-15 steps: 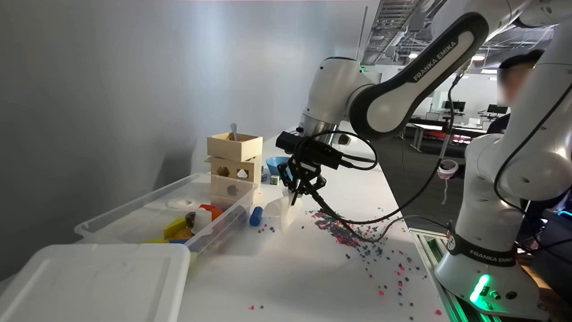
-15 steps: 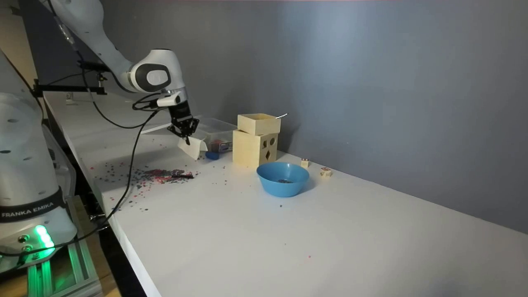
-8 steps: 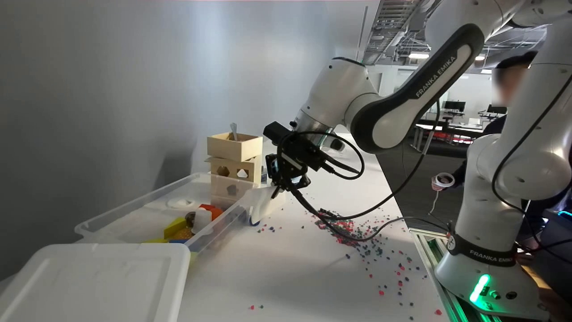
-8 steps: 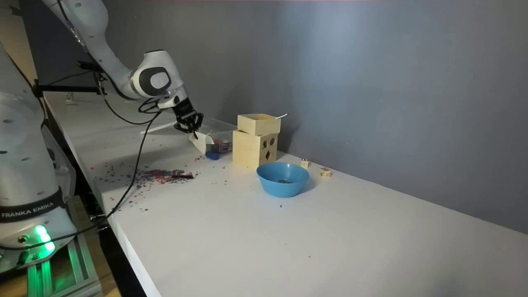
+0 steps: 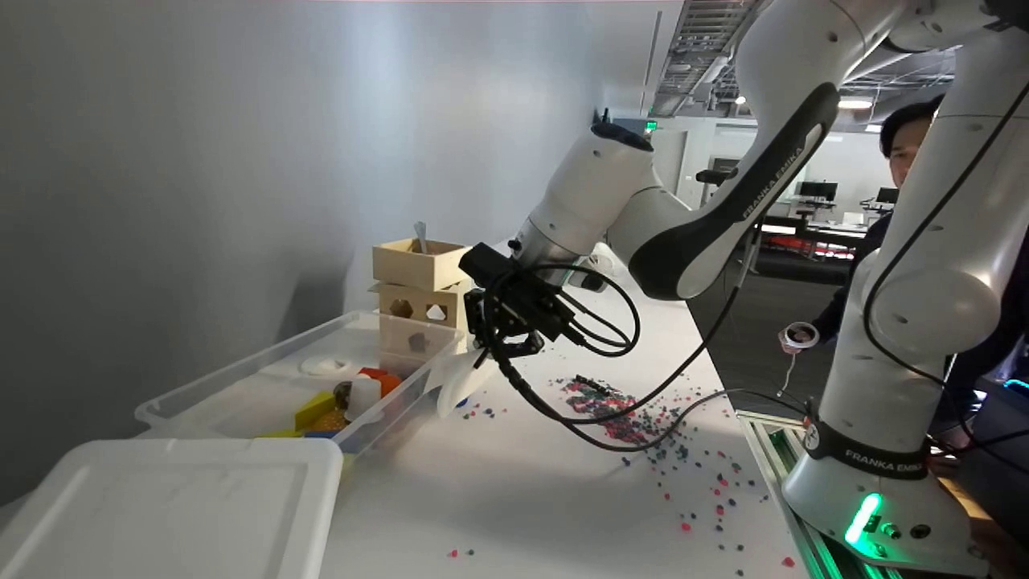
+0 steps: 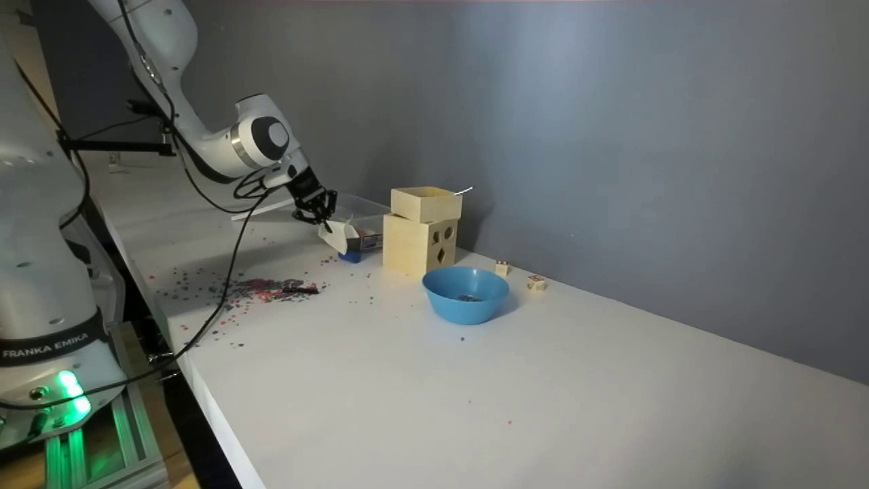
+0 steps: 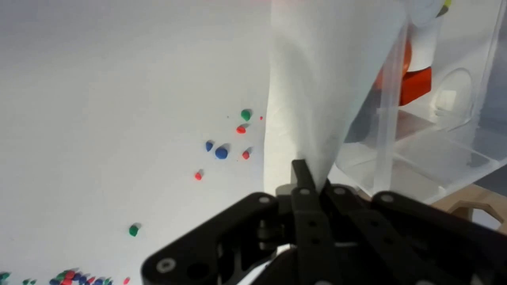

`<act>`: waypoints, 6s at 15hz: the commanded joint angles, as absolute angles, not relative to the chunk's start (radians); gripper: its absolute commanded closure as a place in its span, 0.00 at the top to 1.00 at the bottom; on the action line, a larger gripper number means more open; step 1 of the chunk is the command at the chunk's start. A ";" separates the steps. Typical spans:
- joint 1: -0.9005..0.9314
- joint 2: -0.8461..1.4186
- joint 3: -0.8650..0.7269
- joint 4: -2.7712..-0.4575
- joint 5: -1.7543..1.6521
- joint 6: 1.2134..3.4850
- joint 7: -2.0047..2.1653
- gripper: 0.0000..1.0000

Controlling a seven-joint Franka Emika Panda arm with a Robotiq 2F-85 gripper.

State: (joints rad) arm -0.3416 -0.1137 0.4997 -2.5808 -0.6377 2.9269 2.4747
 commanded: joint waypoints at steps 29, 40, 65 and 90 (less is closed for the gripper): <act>-0.034 -0.219 0.217 -2.830 -0.193 2.612 1.756 0.00; -0.078 -0.348 0.091 -2.781 -0.134 2.675 1.869 0.00; -0.561 -0.400 0.238 -2.714 -0.318 2.411 2.226 0.00; -0.310 -0.576 0.014 -2.684 -0.231 2.372 2.164 0.89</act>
